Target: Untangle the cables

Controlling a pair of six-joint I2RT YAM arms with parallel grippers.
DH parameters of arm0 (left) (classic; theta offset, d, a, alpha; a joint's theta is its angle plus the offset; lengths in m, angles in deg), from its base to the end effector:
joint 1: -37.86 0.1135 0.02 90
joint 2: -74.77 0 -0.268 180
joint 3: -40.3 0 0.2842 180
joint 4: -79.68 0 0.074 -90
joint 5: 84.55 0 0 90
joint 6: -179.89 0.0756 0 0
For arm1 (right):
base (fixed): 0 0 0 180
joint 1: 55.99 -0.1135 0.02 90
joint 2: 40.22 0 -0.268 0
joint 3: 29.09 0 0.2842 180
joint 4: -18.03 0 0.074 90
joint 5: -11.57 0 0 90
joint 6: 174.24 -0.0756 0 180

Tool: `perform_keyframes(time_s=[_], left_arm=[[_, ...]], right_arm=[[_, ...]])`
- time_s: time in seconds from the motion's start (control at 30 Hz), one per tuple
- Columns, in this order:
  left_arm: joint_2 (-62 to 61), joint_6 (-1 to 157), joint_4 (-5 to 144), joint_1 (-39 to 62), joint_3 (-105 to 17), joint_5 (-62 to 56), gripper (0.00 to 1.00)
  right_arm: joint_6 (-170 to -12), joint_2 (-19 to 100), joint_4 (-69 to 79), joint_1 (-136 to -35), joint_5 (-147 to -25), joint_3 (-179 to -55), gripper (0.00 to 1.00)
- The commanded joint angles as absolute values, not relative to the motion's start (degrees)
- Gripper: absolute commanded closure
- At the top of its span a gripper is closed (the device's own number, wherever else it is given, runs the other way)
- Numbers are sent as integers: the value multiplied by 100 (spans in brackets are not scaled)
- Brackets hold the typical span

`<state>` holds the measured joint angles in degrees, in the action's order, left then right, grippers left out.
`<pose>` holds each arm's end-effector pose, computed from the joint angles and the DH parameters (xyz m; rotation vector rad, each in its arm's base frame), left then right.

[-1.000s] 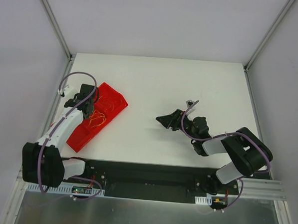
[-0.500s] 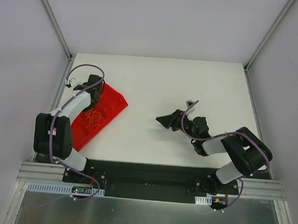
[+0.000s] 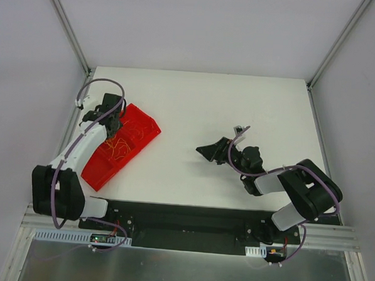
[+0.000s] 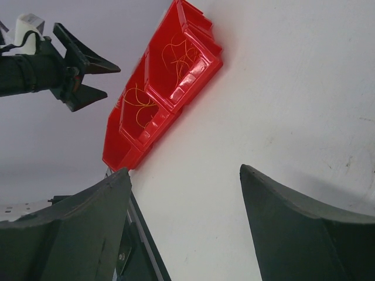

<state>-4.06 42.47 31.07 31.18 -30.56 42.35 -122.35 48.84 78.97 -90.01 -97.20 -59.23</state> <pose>0.3267 0.0074 0.2248 -1.0250 2.0933 0.3725 0.2415 0.1924 0.1432 -0.2237 1.6611 1.2282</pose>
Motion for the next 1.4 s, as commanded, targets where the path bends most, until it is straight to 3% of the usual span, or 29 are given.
perform_keyframes(time_s=[0.0, 0.1, 0.3, 0.43, 0.6, 0.8, 1.0, 1.23, 1.37], left_arm=[[470, 4796, 3058, 3127, -3077, 3579, 19], [1059, 5112, 3119, 3135, -3147, 3087, 11], [1439, 5282, 3953, 3135, -3191, 752, 12], [686, 4701, 4375, 3135, -3594, -463, 13], [-344, 4997, 4482, 2855, -4297, -1404, 14], [-443, 5236, 4508, 2758, -3895, -1916, 14], [-434, 4895, 4806, 2678, -3737, -2600, 15], [-381, 4331, 5404, 2678, -3350, -3260, 17], [-372, 4261, 5536, 2678, -3279, -3436, 17]], right_arm=[[-12221, 4829, 8328, -8974, -9795, -5947, 22], [-12204, 4768, 8293, -8965, -9786, -5903, 22], [-12090, 4469, 7513, -8966, -9759, -5982, 21], [-11792, 3908, 5163, -8974, -9646, -6482, 20], [-10361, 2572, 1216, -8948, -8242, -7062, 18], [-9761, 1499, -1249, -8720, -7035, -7528, 14], [-9716, 1735, -2175, -8456, -7034, -7968, 21], [-9321, 2182, -1411, -8438, -7342, -7792, 38], [-9040, 2727, -1121, -8412, -7465, -8021, 39]])
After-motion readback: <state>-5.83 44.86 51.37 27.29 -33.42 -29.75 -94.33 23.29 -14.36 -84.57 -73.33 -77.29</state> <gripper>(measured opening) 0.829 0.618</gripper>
